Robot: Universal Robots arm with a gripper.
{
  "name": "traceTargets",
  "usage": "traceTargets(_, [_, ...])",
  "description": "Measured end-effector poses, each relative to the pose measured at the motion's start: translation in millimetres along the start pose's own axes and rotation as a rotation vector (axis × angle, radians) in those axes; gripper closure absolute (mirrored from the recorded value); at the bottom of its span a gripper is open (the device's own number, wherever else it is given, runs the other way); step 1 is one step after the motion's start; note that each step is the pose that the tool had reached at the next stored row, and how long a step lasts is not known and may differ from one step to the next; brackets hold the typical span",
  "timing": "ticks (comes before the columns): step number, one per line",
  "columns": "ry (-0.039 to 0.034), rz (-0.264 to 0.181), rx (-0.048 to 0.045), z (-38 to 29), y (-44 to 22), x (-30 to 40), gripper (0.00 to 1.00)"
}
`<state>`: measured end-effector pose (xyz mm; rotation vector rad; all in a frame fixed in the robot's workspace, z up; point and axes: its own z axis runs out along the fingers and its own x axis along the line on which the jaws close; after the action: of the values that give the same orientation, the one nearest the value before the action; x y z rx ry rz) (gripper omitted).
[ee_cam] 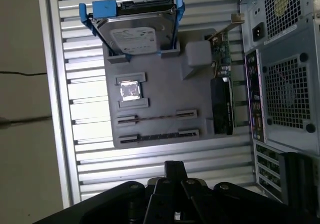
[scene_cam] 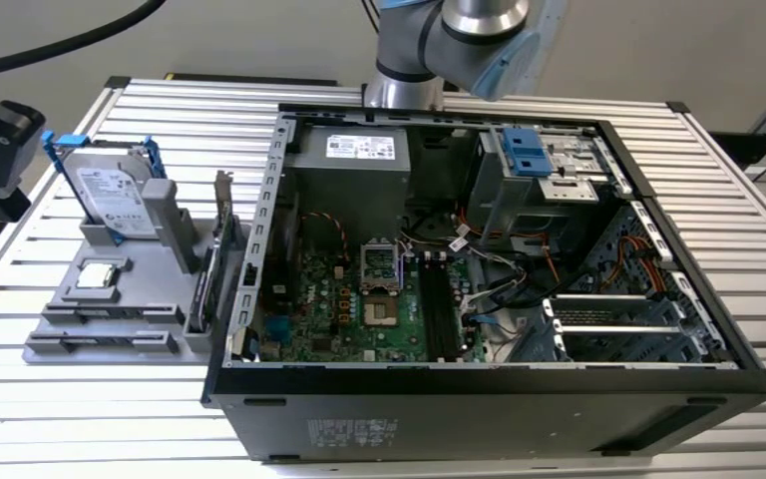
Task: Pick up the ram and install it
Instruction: 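Pick up the ram and move it above insertion slot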
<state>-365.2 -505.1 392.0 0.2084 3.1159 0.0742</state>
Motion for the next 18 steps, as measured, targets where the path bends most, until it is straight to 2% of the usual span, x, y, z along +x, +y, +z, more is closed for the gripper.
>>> traceTargets(18, [-0.0049, 0.099, 0.0015, 0.0, 0.0, 0.0, 1.0])
